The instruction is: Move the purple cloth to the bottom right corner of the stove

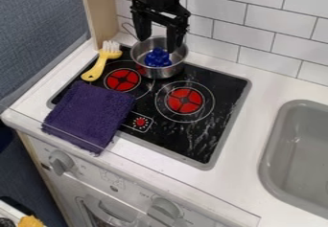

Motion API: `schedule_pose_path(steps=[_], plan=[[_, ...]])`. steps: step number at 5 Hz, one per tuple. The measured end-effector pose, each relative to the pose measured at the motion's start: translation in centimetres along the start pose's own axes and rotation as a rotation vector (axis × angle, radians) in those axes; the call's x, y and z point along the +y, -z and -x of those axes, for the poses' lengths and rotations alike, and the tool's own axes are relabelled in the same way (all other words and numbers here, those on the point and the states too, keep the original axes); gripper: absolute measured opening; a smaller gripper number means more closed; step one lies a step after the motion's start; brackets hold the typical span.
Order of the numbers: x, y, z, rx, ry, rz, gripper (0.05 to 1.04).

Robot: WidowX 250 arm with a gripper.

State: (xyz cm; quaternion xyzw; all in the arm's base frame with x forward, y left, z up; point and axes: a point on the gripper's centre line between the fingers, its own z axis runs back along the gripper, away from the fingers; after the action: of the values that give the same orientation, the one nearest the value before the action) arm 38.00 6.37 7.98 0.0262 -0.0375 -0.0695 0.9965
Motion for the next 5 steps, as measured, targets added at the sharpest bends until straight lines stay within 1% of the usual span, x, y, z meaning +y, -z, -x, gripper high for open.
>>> schedule_pose_path(steps=[1,2,3,4,5], plan=[[-0.3,1.6,0.6,0.043,0.004,0.022,1.000],[0.4,2.4,4.0,0.074,-0.010,0.093,1.000],[2.6,0.4,7.4,0.028,-0.082,0.069,1.000],[3.0,0.0,10.3,0.034,-0.128,0.068,1.000],[3.8,1.5,11.6,0.054,-0.186,0.036,1.000]])
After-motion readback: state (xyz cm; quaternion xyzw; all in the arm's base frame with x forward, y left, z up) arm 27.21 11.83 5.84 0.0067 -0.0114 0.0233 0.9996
